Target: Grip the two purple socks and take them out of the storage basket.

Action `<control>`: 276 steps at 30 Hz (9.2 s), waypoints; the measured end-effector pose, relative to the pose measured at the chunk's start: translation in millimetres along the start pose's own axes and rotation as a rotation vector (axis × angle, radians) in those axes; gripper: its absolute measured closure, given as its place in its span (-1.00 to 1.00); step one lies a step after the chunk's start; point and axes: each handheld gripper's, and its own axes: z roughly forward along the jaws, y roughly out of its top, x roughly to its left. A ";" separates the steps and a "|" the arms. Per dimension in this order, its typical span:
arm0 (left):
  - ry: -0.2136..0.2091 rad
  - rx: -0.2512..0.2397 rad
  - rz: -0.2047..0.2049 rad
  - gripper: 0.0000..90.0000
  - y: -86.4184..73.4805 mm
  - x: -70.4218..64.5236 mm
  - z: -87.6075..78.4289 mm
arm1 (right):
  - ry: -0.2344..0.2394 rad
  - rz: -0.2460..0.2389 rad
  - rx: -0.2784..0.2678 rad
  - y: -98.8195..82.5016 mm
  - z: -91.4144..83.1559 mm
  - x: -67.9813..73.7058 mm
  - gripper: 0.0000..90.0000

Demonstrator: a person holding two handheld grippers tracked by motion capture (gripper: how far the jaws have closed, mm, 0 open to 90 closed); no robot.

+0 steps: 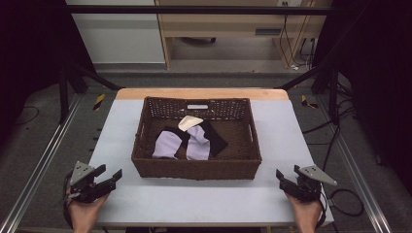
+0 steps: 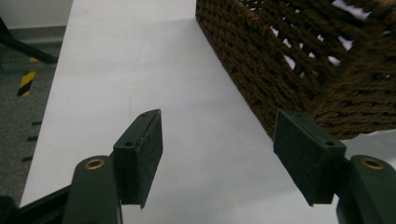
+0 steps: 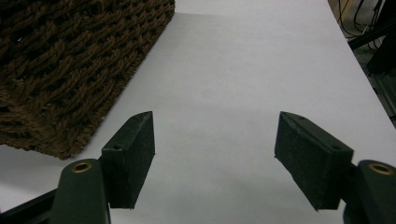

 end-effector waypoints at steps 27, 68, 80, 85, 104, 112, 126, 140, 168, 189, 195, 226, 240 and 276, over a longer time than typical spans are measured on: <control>0.011 -0.157 0.007 -0.20 28.9 -8.4 -19.8 | 0.031 -0.026 -0.060 -1.1 -1.5 7.2 -0.47; -0.075 -0.191 0.118 -0.07 143.4 -79.3 41.8 | 0.020 -0.061 -0.077 0.4 2.3 10.5 -0.46; -0.046 -0.138 0.155 0.01 156.0 -85.4 78.8 | 0.018 -0.061 -0.073 0.2 3.4 9.4 -0.42; -0.029 -0.106 0.165 -0.02 159.2 -86.4 95.6 | 0.019 -0.068 -0.072 0.2 4.5 8.6 -0.40; -0.030 0.145 0.218 -0.09 153.7 -98.8 160.4 | 0.026 -0.073 -0.060 0.0 6.8 8.4 -0.37; -0.018 0.254 0.237 -0.04 146.6 -101.1 170.3 | 0.028 -0.077 -0.057 -0.2 7.6 9.1 -0.37; -0.020 0.430 0.197 -0.12 138.8 -99.3 185.1 | 0.028 -0.075 -0.054 -1.6 6.9 8.2 -0.37; -0.007 0.490 0.196 -0.26 134.1 -96.3 193.3 | 0.031 -0.075 -0.054 -2.2 6.7 7.4 -0.37; -0.045 0.530 0.150 0.91 134.2 -95.6 187.7 | 0.028 -0.086 -0.050 -2.9 6.4 7.8 -0.35; -0.137 0.036 0.077 0.92 151.6 -92.8 141.6 | 0.024 -0.077 -0.055 -2.2 5.7 5.8 -0.28; -0.140 -0.051 0.077 0.92 156.8 -97.9 125.6 | 0.022 -0.077 -0.055 -1.6 6.5 5.9 -0.24; -0.299 -0.349 0.096 0.92 172.7 -129.0 6.7 | 0.019 -0.074 -0.059 0.5 5.4 5.8 -0.17; -0.373 -0.401 0.112 0.92 157.4 -132.1 -42.2 | 0.017 -0.076 -0.059 0.3 3.5 6.3 -0.15; -0.413 -0.039 0.205 0.91 30.5 -152.7 -3.7 | 0.022 -0.088 -0.050 -2.9 1.2 11.0 -0.15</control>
